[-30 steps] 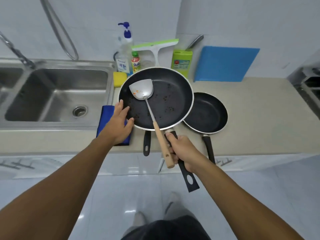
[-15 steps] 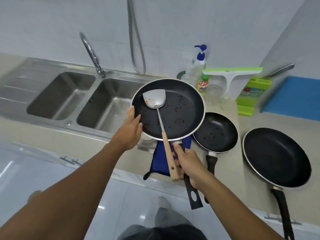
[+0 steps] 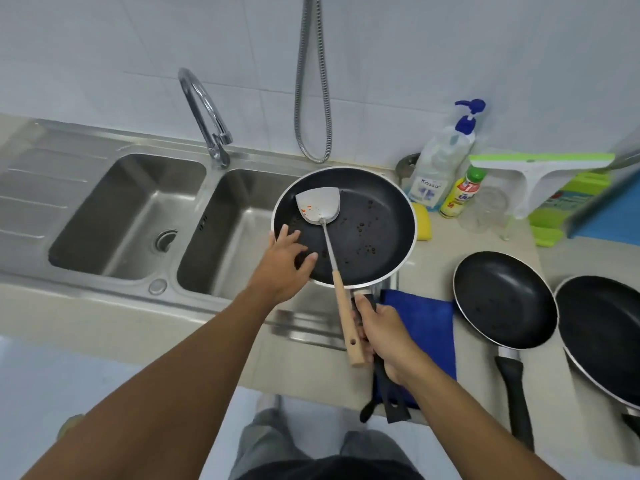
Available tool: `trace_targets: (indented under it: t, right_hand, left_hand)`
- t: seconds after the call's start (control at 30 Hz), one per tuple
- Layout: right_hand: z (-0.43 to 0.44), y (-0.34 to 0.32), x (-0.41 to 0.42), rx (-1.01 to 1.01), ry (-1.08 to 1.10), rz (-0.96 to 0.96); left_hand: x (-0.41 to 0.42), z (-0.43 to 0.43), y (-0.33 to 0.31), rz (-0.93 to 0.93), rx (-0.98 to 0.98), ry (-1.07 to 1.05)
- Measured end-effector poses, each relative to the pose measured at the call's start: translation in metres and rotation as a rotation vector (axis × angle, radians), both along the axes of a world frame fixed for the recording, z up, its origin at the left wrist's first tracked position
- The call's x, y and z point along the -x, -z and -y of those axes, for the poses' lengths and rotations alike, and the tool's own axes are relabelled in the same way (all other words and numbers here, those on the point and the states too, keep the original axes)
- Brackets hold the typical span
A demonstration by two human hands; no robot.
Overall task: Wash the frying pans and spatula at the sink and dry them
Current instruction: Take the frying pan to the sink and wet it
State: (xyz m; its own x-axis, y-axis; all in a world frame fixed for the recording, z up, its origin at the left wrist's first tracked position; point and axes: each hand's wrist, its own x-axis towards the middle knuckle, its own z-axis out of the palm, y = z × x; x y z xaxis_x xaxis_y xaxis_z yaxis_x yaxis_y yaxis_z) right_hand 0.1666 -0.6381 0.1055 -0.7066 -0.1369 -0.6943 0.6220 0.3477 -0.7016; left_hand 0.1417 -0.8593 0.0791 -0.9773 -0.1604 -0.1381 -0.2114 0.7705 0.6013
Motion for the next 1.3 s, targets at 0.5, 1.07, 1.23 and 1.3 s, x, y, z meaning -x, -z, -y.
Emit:
trace_targets:
  t: [0.5,1.07,1.23,1.3]
  right_hand:
    - [0.122,0.015,0.000,-0.029,0.153,0.011]
    - [0.126,0.042,0.017,-0.034,0.208,0.104]
    - [0.125,0.054,0.017,-0.050,0.217,0.137]
    - [0.126,0.057,0.017,-0.044,0.235,0.160]
  left_hand:
    - [0.041,0.073,0.008,0.212,-0.300,-0.284]
    - [0.022,0.176,0.034,0.182,-0.937,-0.619]
    - [0.031,0.183,0.073,0.268,-0.908,-0.706]
    - [0.033,0.183,0.087,0.321,-0.885,-0.716]
